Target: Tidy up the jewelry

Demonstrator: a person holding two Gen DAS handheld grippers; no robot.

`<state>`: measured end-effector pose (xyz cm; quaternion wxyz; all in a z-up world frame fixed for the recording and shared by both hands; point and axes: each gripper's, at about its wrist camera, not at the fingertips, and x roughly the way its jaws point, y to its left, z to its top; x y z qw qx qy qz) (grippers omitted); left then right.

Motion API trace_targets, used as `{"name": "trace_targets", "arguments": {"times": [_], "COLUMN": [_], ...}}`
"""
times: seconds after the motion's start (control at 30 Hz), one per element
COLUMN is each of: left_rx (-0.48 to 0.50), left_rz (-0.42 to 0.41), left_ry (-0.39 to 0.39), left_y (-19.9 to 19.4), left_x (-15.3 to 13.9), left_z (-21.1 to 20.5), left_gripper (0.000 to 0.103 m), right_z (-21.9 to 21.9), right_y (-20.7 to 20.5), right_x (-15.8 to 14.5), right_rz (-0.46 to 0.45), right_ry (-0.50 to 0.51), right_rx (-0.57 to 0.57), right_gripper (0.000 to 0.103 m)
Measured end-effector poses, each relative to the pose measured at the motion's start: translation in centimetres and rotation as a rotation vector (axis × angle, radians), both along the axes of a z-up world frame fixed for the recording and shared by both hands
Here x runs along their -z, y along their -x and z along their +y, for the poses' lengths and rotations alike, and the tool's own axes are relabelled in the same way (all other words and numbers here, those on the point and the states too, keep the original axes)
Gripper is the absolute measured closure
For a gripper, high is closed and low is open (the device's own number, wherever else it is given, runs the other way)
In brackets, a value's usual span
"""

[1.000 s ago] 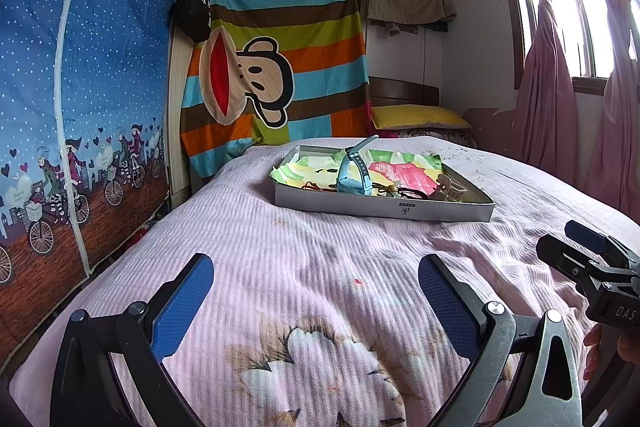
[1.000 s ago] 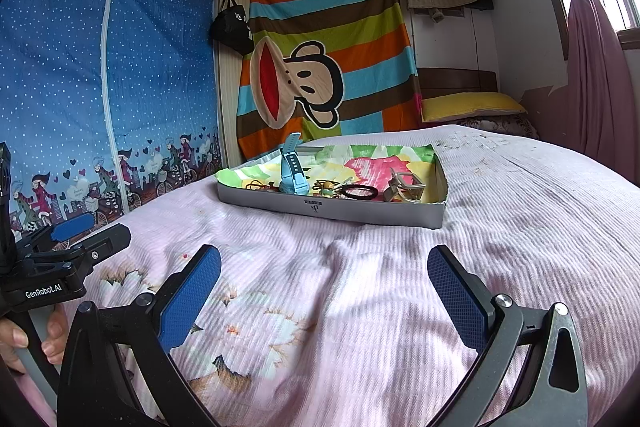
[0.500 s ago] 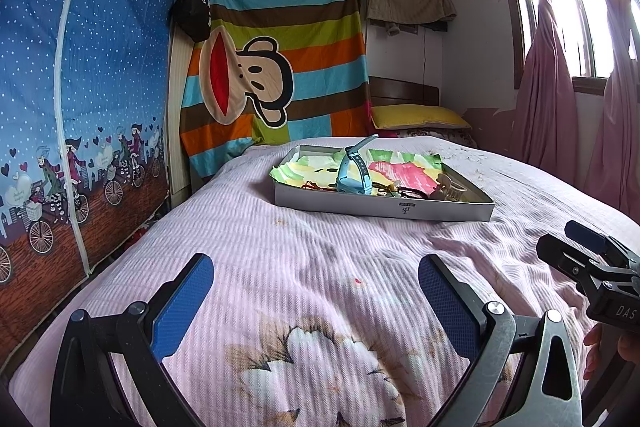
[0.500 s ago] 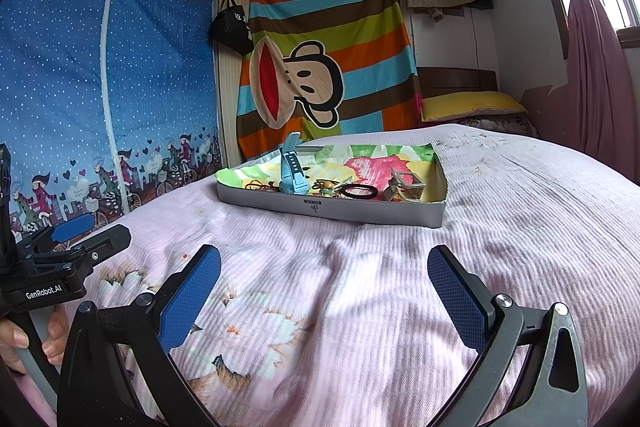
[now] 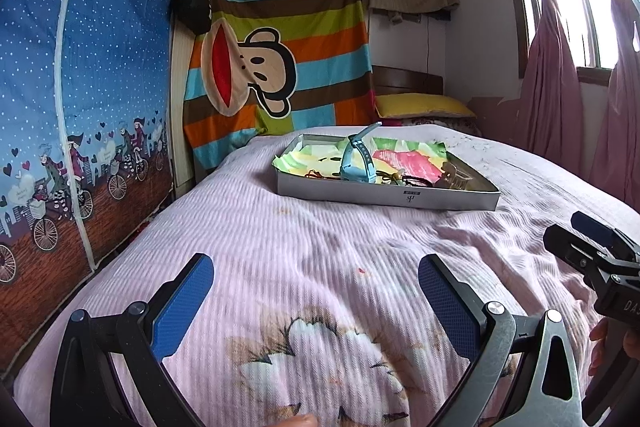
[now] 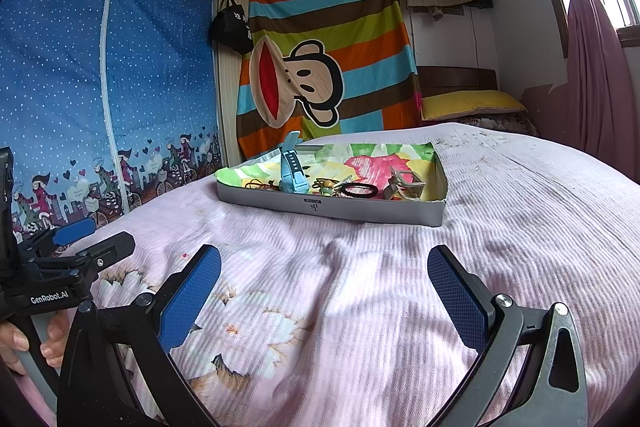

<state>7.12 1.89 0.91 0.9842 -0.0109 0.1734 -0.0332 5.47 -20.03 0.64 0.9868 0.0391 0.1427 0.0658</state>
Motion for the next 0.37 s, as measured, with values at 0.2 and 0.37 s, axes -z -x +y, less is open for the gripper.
{"name": "trace_targets", "arguments": {"times": [0.2, 0.37], "left_rx": [-0.007, -0.021], "left_rz": [-0.004, -0.008], "left_ry": [-0.021, -0.018], "left_y": [0.08, 0.07], "left_x": [0.16, 0.16], "left_z": [-0.44, -0.34], "left_gripper": [0.0, 0.0], "right_z": [0.02, 0.02], "right_y": [0.04, 0.0], "right_x": [0.01, 0.02], "right_rz": [-0.001, 0.002], "right_ry": [0.0, -0.001], "right_rx": [0.001, 0.0], "right_gripper": [0.002, 0.002]}}
